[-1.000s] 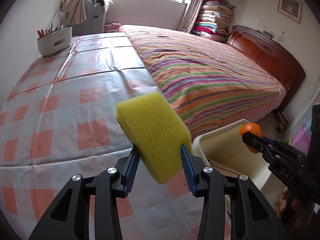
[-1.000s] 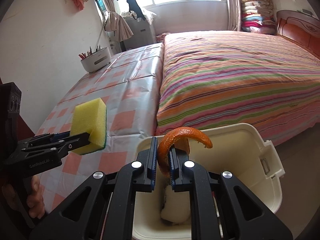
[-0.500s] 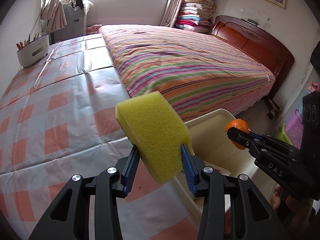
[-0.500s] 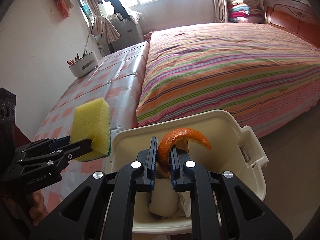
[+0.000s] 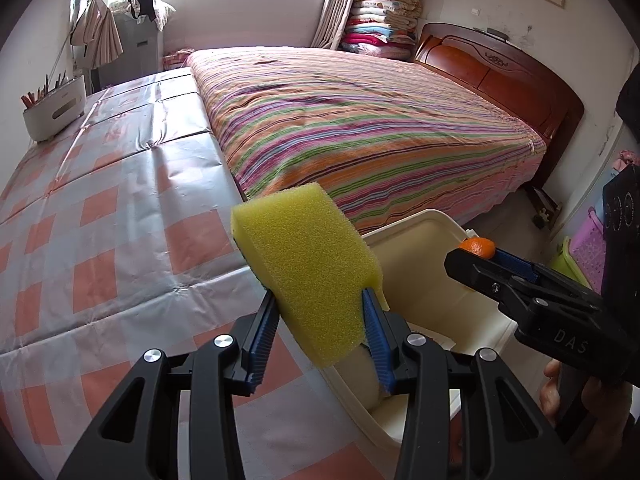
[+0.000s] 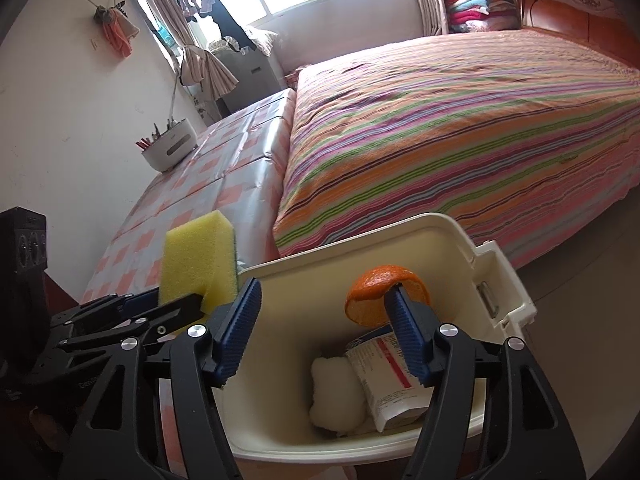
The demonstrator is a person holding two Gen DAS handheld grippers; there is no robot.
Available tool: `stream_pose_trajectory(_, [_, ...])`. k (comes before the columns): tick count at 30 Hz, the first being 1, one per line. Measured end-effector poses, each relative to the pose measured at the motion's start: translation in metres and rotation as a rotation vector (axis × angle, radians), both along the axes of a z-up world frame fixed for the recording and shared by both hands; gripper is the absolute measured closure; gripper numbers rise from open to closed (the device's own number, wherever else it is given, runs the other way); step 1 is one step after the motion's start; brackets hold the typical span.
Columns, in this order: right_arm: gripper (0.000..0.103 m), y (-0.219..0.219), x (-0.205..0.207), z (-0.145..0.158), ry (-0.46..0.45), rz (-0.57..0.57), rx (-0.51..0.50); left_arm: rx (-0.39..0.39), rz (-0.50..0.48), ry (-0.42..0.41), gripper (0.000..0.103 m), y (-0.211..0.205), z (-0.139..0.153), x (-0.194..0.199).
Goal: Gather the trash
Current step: 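Open right tool to drop the peel while left tool lowers and releases the sponge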
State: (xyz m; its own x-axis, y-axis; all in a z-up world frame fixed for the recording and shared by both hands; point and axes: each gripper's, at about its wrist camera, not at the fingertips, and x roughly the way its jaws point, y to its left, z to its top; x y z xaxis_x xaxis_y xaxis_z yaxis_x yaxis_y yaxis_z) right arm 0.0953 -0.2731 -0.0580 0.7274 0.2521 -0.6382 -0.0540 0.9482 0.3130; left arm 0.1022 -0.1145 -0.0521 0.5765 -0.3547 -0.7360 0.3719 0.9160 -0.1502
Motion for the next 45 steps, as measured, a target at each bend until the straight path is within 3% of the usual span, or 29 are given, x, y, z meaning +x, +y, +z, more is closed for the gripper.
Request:
stream_pose_trajectory(6, [0.038,-0.005,-0.002,-0.001,0.010,0.016,0.119,-0.002,0.002,0.004,0.062,0.000,-0.001,0.000])
stream_pose_trajectory(10, [0.036,-0.008,-0.001,-0.002,0.011,0.019,0.132,-0.004,0.002,0.005,0.062,-0.001,-0.001,0.000])
stream_pose_trajectory(13, [0.036,-0.017,0.002,-0.008,0.038,0.041,0.301,-0.004,0.002,0.002,0.062,-0.001,-0.001,-0.001])
stream_pose_trajectory(22, [0.036,-0.029,0.005,-0.009,0.036,0.033,0.346,-0.011,-0.003,0.010,0.062,-0.002,-0.001,0.001])
stream_pose_trajectory(25, [0.036,-0.036,0.008,-0.020,0.070,0.042,0.494,-0.009,-0.007,0.008,0.062,-0.005,0.000,0.000])
stream_pose_trajectory(27, [0.036,-0.036,0.009,-0.019,0.071,0.025,0.443,-0.009,-0.010,0.010,0.062,-0.007,-0.001,0.000])
stream_pose_trajectory(29, [0.036,-0.032,0.007,-0.012,0.055,-0.001,0.319,-0.012,-0.012,0.010,0.062,-0.007,0.000,0.000])
stream_pose_trajectory(39, [0.036,-0.037,0.009,-0.012,0.051,0.002,0.356,-0.016,-0.017,0.015,0.061,-0.012,-0.001,0.002])
stream_pose_trajectory(44, [0.033,-0.036,0.011,-0.012,0.051,0.030,0.425,-0.014,-0.029,0.017,0.061,-0.018,-0.002,0.002])
stream_pose_trajectory(45, [0.033,-0.037,0.010,-0.014,0.056,0.037,0.479,-0.014,-0.031,0.018,0.061,-0.018,-0.003,0.002])
